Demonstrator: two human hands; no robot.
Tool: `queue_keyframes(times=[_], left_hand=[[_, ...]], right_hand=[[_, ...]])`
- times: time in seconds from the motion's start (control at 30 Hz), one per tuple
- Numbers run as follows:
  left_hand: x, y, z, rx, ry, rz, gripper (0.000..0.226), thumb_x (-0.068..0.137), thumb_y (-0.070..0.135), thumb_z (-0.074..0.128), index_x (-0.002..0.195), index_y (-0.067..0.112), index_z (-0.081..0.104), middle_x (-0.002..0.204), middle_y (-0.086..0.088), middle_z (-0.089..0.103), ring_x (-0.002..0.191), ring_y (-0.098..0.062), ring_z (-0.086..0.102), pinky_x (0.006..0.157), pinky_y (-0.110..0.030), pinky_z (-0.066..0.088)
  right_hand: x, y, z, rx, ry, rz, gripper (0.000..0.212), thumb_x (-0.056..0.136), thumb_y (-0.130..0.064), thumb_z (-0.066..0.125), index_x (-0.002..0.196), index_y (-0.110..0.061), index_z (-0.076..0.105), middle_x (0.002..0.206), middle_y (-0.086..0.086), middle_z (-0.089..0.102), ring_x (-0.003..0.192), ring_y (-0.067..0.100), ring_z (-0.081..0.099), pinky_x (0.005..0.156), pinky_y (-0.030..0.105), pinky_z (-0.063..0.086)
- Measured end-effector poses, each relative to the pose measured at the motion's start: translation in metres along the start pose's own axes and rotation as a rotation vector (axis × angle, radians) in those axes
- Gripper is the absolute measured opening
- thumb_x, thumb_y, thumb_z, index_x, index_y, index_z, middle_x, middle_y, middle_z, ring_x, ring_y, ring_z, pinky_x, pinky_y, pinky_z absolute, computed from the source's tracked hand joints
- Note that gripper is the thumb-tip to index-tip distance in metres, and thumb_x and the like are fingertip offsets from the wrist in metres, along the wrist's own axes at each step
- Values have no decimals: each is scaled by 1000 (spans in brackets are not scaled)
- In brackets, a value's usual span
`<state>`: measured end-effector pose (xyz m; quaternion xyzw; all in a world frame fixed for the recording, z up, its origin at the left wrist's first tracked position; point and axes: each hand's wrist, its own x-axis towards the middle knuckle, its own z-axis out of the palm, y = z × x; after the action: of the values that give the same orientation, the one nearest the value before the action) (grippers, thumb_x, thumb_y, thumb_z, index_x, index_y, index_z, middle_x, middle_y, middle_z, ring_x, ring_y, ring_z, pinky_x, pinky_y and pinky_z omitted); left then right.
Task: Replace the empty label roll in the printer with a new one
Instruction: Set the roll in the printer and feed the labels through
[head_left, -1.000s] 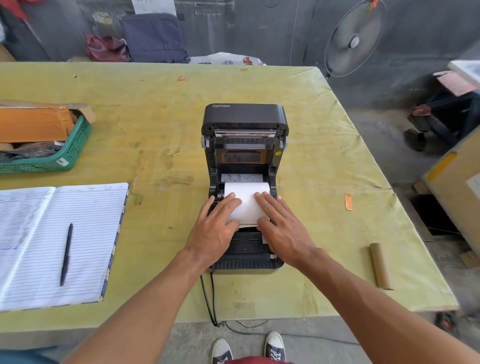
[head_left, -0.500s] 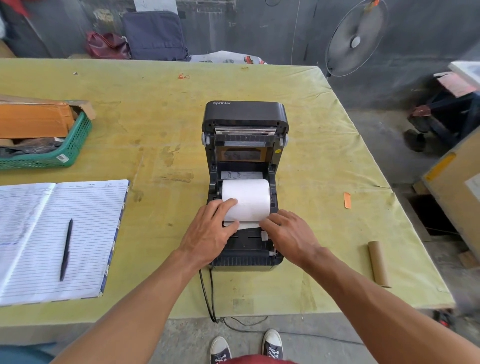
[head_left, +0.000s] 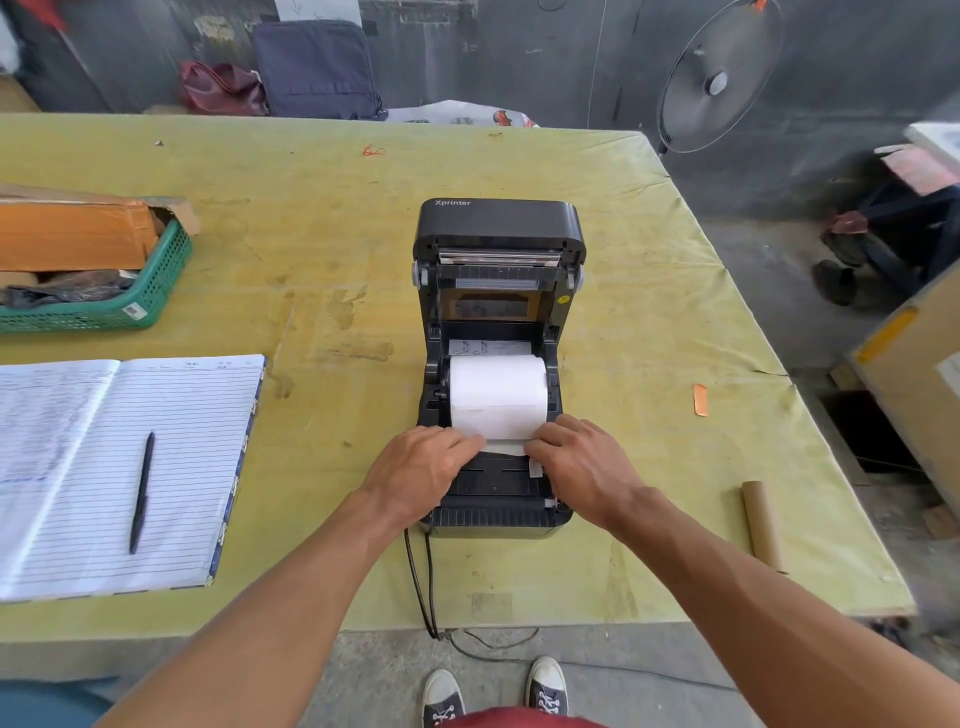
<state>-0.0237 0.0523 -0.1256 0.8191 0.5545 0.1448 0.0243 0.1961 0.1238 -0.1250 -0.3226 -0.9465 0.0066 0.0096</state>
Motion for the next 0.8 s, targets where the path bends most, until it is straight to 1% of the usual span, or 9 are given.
queue_keyframes(times=[0.1,0.2,0.27,0.33,0.47,0.57,0.6,0.67,0.8], left_hand=[[2,-5,-1,-23,-90,15,30,79,-19,57,98,0,70,78,-11,67,67,-27,61,62,-41,55],[2,-9,-3,-44,-131,56,18,85,-6,54,91,1,70,79,-10,66,71,-25,59,67,-39,54],[2,-10,-3,-45,-150,63,19,86,3,50,88,2,69,79,-9,65,72,-23,57,68,-39,53],[1,-10,-2,-37,-168,61,23,86,8,47,88,2,69,82,-8,64,74,-22,56,70,-37,52],[-4,-9,0,-28,-164,58,26,84,11,46,89,2,70,87,-10,65,77,-24,57,72,-37,51],[-6,-8,0,-36,-148,38,27,84,12,50,96,2,72,95,-10,66,84,-24,57,74,-37,52],[-7,-8,0,-29,-138,35,27,83,13,51,96,2,72,95,-9,66,86,-24,57,75,-37,52],[-9,-8,-2,1,-113,26,27,82,15,50,91,6,74,88,-6,68,86,-23,56,75,-35,50],[-9,-8,-7,8,-104,-36,28,78,22,47,81,12,73,78,1,68,87,-20,58,83,-35,46]], right_hand=[[-1,1,0,4,-13,1,29,91,-4,58,116,-15,68,114,2,68,101,25,56,88,36,49],[-1,0,-2,23,-38,10,29,92,-4,57,116,-16,68,113,0,66,101,23,53,88,35,49],[-1,-1,-4,38,-52,22,27,91,-6,55,111,-17,70,112,-1,66,100,23,52,86,35,48],[-2,-4,-4,53,-34,47,24,92,-11,50,102,-16,72,107,-1,67,98,23,52,82,35,48],[-4,-13,-1,44,18,78,27,95,-22,44,88,-15,69,97,0,66,90,25,51,73,34,40],[-4,-19,1,44,38,87,33,98,-27,42,85,-15,69,94,1,67,90,25,53,73,36,42],[-3,-20,2,50,37,90,34,99,-28,42,85,-15,70,94,1,68,90,25,53,74,36,43],[-3,-20,2,59,28,91,34,101,-28,42,87,-15,70,96,0,68,91,24,53,76,37,44],[-2,-20,1,60,13,97,34,101,-26,42,87,-15,71,98,0,69,92,24,52,77,36,44]])
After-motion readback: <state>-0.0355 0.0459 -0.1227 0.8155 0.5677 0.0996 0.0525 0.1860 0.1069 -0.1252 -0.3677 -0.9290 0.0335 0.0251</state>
